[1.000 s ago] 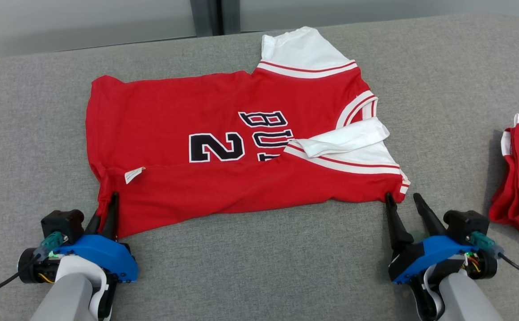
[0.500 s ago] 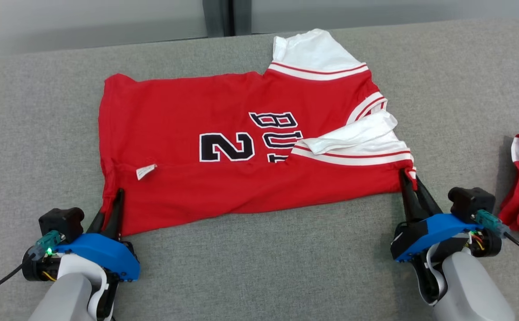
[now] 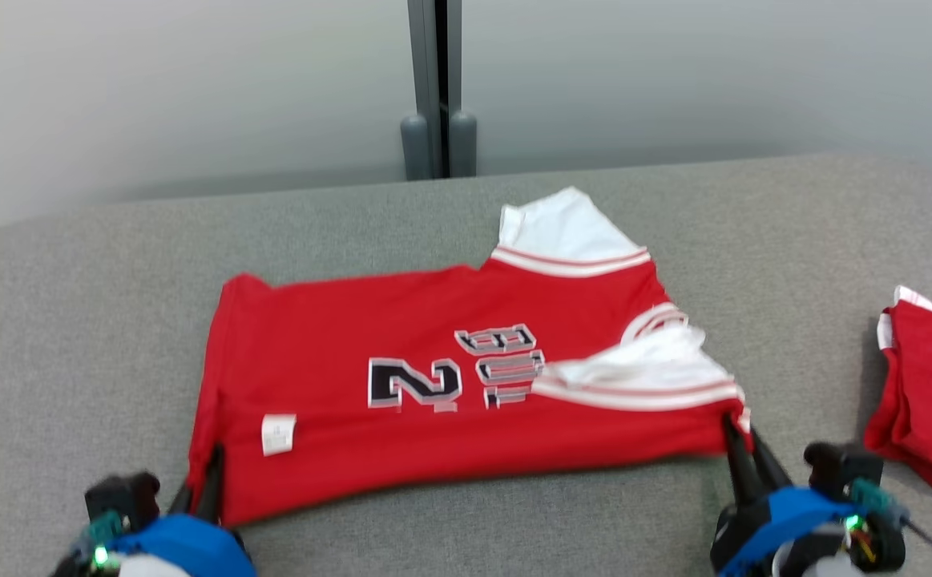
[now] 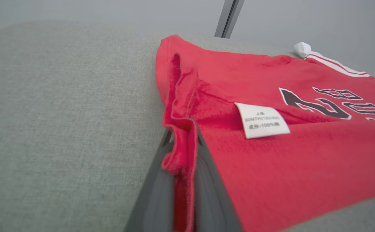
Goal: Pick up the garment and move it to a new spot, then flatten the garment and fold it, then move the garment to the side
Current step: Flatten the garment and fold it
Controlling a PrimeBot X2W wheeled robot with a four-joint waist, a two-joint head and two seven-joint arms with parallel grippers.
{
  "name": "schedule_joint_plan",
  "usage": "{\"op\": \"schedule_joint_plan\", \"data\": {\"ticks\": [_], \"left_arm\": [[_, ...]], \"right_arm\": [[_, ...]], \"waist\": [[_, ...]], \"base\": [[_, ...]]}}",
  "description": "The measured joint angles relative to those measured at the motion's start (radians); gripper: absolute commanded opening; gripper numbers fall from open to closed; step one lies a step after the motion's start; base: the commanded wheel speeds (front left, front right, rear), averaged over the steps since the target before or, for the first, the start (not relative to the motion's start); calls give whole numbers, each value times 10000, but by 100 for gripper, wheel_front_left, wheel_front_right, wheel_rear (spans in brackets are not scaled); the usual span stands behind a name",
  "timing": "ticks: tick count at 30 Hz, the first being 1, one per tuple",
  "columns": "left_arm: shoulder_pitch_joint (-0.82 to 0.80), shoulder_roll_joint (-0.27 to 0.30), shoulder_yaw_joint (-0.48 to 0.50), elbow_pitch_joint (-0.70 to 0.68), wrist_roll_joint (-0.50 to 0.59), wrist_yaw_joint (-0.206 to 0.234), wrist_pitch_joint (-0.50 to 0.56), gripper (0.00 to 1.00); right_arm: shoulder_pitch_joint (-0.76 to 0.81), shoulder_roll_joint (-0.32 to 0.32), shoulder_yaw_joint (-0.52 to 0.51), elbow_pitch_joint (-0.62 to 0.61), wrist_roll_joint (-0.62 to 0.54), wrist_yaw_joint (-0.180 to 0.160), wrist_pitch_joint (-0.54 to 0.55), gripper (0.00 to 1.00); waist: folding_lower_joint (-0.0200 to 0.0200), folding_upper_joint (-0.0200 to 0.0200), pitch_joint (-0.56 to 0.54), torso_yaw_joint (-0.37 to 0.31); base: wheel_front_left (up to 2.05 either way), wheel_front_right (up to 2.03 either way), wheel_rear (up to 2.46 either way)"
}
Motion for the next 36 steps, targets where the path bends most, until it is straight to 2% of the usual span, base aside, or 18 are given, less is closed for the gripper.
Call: {"op": "schedule_joint_plan", "data": {"ticks": [8, 9, 10, 14, 20, 23, 29, 36], "left_arm": [[1244, -418, 493, 257, 337, 46, 2, 0], [1258, -418, 569, 228, 397, 46, 2, 44], [1255, -422, 637, 190, 431, 46, 2, 100], [914, -268, 995, -232, 633, 46, 4, 100], [-586, 504, 884, -458, 769, 27, 196, 100], [-1668, 1080, 270, -566, 539, 23, 880, 100], [-2918, 2159, -965, -585, -663, 17, 2234, 100], [-3726, 2905, -1987, -136, -1858, 17, 2644, 100]], "right_arm": [[1343, 2, 583, -249, 531, -2, -2, 0], [1364, -2, 577, -301, 510, -2, 0, 38], [1360, -4, 581, -360, 476, -4, -2, 100], [1104, -12, 445, -732, 391, -6, -2, 100], [-84, -21, 307, -955, -123, -6, -2, 100], [-833, -13, 412, -834, -247, -8, -2, 100], [-2208, -17, 704, -803, -255, -8, -2, 100], [-2981, -17, 1145, -794, -224, -8, -2, 100]], "waist": [[0, -3, -520, -285], [0, -3, -485, -314], [0, -3, -430, -330], [1, -3, -151, -336], [2, -2, 340, -344], [2, -3, 673, -404], [4, -1, 1470, -634], [5, 0, 2366, -854]], "base": [[0, 0, 0], [0, 0, 0], [0, 0, 0], [0, 0, 0], [0, 0, 0], [0, 0, 0], [0, 0, 0], [0, 0, 0]]}}
